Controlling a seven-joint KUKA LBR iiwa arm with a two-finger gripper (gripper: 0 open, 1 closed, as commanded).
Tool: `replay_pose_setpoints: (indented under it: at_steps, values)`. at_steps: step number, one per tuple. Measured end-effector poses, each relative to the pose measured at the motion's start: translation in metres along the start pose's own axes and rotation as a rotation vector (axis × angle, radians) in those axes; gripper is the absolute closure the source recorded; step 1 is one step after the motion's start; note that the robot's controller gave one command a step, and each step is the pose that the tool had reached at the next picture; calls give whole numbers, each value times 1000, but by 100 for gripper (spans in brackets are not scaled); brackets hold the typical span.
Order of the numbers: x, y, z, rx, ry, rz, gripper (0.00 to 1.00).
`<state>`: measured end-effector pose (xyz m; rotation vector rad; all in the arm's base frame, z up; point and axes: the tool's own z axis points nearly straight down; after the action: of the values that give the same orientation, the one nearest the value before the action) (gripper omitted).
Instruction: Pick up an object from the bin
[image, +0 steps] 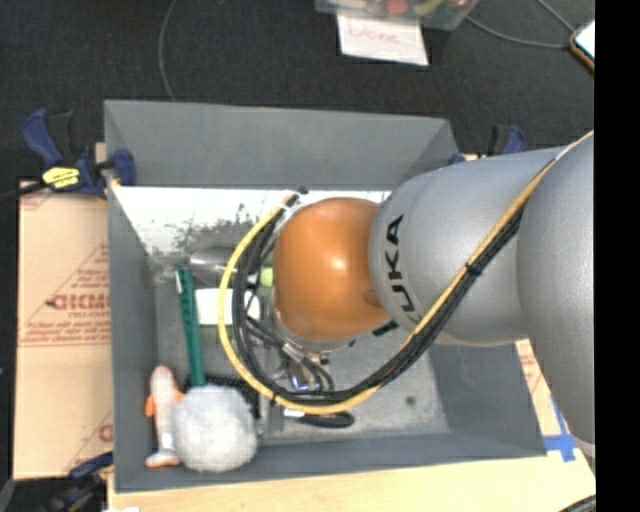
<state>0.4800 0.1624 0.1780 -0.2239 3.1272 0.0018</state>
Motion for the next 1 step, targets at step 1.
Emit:
replay_pose_setpoints:
  at_steps: [1]
  values:
    - [-94, 26, -23, -3, -13, 61, 0]
